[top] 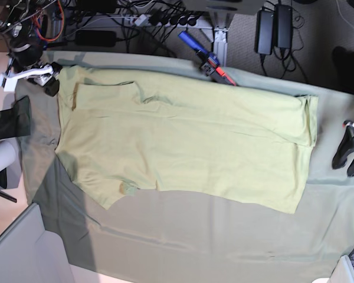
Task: Fold the T-shirt properly
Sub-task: 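Grasp the hem corners with both grippers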
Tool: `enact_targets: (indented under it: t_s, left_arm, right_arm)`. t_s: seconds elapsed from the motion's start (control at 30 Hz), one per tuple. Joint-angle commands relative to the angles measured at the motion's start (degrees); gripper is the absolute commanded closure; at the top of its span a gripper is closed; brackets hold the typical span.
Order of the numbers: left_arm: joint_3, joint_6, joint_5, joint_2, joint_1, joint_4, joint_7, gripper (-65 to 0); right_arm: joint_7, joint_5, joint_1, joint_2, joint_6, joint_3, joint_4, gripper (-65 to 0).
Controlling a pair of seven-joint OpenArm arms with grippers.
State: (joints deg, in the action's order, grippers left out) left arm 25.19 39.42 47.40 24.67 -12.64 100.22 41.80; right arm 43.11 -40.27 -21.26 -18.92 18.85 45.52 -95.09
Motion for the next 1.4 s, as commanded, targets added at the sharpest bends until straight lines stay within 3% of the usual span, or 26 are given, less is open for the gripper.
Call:
enact_targets:
  t_s: [0.0, 0.27, 0.47, 1.0, 1.07, 1.17, 1.37]
  left_arm:
    - [-2.01, 0.26, -0.52, 1.18, 2.75, -1.18, -2.34, -38.0]
    - [-20.61, -1.03, -7.96, 0.55, 26.64, -30.34, -8.68, -38.0]
    - [-24.96, -0.81, -10.86, -1.18, 39.23, -53.0, -12.11, -38.0]
    - [-24.96, 0.46, -12.52, -6.93, 40.72, -55.78, -10.49, -37.5]
    - [-24.96, 0.48, -12.55, -6.67, 40.74, -55.78, -11.21, -28.8]
    - [-24.96, 0.58, -12.52, -6.38, 40.74, -55.78, -11.91, 0.0]
    - [-24.96, 0.58, -12.48, -6.23, 40.72, -55.6, -11.89, 0.0]
  right_arm:
    - [-1.31, -0.66, 0.15, -1.07, 1.11, 0.52, -0.96, -43.6]
    - [-1.27, 0.85, 0.09, -1.07, 1.11, 0.52, -0.96, -43.6]
    - [-1.27, 0.85, 0.11, -1.07, 1.11, 0.52, -0.96, -43.6]
    - [-1.31, 0.79, 0.11, -1.07, 1.09, 0.52, -0.96, -43.6]
    - [-1.31, 0.79, 0.11, -1.07, 1.09, 0.55, -0.96, -43.6]
    - [-1.33, 0.22, 0.15, -1.07, 1.09, 0.55, -0.96, -43.6]
    - [-1.25, -2.86, 3.48, -1.09, 1.09, 3.39, -1.68, -43.5]
